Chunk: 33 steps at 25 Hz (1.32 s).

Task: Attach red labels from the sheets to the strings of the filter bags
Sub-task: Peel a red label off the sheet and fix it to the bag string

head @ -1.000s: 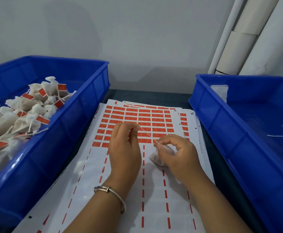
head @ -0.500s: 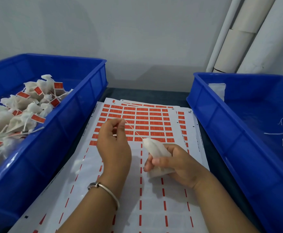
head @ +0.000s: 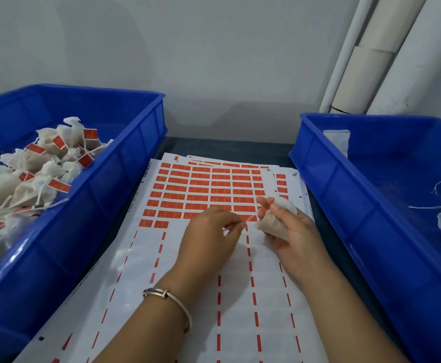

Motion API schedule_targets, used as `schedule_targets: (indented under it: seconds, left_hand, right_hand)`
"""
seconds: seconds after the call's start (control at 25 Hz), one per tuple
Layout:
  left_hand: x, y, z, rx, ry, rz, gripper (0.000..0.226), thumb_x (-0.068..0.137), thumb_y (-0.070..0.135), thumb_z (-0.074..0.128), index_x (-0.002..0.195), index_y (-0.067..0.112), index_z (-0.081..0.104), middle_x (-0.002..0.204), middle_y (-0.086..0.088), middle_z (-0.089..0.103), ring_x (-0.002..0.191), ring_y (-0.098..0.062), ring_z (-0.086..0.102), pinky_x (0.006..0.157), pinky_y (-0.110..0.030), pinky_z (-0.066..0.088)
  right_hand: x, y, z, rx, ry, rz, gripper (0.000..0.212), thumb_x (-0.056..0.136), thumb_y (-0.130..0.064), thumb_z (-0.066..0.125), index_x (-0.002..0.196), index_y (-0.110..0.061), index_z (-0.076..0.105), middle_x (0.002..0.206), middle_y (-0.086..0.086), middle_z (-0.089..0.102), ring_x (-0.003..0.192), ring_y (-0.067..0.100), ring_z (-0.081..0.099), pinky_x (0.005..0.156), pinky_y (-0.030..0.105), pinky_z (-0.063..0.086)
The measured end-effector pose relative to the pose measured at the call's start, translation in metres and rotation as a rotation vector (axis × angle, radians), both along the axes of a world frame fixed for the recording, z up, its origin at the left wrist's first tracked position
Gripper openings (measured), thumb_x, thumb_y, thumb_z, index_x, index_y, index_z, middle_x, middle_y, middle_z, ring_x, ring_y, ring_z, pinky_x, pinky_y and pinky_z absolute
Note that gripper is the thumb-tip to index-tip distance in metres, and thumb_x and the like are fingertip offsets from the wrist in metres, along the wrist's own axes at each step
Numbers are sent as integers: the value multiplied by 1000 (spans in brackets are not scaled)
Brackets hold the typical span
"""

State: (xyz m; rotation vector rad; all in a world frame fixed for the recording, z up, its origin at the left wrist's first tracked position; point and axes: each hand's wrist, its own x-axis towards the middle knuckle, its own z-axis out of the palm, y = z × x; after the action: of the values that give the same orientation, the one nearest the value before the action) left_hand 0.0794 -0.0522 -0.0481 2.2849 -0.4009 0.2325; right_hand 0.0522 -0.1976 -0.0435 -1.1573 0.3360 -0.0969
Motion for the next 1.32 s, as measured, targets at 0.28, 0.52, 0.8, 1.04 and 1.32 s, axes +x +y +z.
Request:
schedule_targets:
  seconds: [0.28,0.52,0.8,1.04,1.32]
  left_hand:
    - [-8,-2,4,-3,-122,-142,7,87,29,62,89,34,58,88,27,45,81,8,46,73,-2,32]
    - [-7,0,9,-175,-38,-218,20,91,17,56,89,36,54,90,33,47,87,8,52,75,-1,42]
    - [-4,1,12,-284,89,-177,23,90,20,58,77,38,53,76,23,55,71,7,57,58,-1,43]
    - [-3,-4,10,-422,236,-90,21,92,23,55,76,37,54,74,19,58,73,12,56,53,-2,41]
    - [-6,-11,7,-632,464,29,14,92,31,52,83,25,62,61,9,61,50,-1,55,50,-12,45]
  right_hand:
    - [-4,12,-2,-551,-9,110,8,91,-40,59,85,-38,65,85,-30,67,85,5,65,64,13,49]
    - [-9,11,-3,-740,-107,398,26,93,-14,55,75,-30,64,75,-21,66,80,-5,59,55,2,43]
    - [-12,12,-1,-633,-215,432,20,79,-22,66,70,-40,70,81,-23,67,85,-7,60,62,2,45]
    - [-8,16,-8,-693,-267,311,32,79,-12,73,92,-35,55,89,-18,66,87,-6,61,61,8,49]
    - [-6,15,-10,-811,-339,2,30,78,-19,76,85,-37,53,90,-28,58,90,-9,55,62,3,46]
